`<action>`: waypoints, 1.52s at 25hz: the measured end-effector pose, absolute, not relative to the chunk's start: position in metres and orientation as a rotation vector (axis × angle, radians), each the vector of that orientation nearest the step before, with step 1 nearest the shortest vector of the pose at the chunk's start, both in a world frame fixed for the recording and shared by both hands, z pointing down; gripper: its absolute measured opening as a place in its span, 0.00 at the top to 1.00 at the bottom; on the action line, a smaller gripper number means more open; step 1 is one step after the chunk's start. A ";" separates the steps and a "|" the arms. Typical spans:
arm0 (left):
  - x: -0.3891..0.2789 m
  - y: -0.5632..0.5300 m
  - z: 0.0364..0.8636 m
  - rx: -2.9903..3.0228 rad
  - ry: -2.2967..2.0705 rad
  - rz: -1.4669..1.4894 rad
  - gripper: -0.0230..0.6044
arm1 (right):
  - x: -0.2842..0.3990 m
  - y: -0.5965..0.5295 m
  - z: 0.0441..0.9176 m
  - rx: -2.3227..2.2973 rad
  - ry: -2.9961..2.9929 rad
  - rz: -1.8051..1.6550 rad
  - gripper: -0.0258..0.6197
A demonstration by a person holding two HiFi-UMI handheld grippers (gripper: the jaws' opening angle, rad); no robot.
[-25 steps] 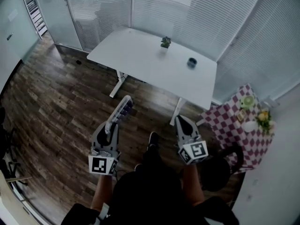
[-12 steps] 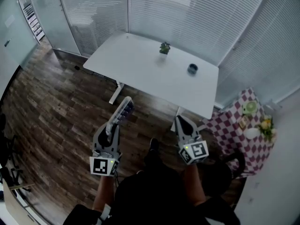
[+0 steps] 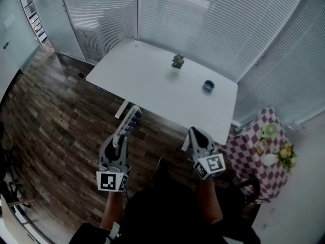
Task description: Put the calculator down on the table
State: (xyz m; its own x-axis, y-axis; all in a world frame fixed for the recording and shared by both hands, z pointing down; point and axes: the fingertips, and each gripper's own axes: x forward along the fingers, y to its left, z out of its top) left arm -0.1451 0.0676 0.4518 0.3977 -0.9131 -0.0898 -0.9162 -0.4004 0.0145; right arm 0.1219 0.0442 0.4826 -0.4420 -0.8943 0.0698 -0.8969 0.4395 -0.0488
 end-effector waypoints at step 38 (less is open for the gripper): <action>-0.100 -0.137 0.441 -2.512 1.764 0.153 0.80 | 0.143 -0.181 0.475 1.470 -2.734 0.042 0.95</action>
State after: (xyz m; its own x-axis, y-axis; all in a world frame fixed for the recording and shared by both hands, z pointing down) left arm -0.0997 -0.1372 0.4410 0.3371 -0.9337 -0.1204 -0.9405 -0.3398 0.0016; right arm 0.1434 -0.1812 0.4752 -0.5507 -0.8335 0.0458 -0.8345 0.5510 -0.0063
